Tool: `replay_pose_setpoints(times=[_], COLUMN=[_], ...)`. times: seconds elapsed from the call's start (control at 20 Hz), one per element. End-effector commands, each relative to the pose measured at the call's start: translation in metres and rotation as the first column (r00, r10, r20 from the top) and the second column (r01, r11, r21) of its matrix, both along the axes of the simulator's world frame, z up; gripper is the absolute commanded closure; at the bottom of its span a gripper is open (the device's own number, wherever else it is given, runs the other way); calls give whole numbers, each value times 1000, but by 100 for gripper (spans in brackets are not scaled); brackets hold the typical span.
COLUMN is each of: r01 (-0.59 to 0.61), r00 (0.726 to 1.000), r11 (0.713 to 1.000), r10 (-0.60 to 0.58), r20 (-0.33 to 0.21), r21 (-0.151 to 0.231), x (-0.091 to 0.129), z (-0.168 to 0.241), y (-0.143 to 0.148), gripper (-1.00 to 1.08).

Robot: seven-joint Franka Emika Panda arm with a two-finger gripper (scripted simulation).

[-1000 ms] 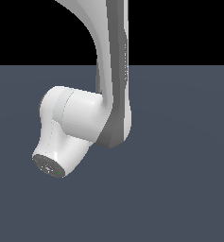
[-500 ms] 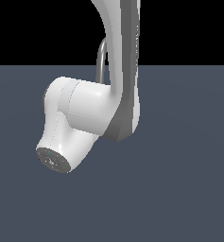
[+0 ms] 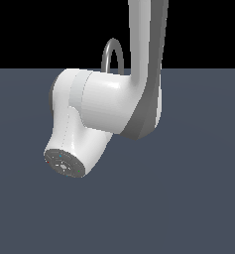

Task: Turn on the faucet by rotating a designated handle.

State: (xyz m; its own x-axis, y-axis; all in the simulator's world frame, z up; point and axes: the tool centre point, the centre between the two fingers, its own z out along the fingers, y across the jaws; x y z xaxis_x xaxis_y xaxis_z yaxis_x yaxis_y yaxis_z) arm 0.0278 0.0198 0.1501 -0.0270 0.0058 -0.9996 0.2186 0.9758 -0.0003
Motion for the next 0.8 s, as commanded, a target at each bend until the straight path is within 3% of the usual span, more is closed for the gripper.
replay_pose_setpoints(times=[0.0,0.05,0.6,0.65,0.75], r01=[37,-2,35,-44,-32], r00=[999,1000,999,998,999], r11=[999,1000,999,999,999], r10=[-37,2,-35,44,31], r20=[27,1,26,37,36], r21=[-5,1,-5,7,5], x=[0,-2,-10,-5,-6], z=[17,2,-4,3,-5], y=[-24,-1,-61,-13,-22], gripper=[108,108,108,108,108])
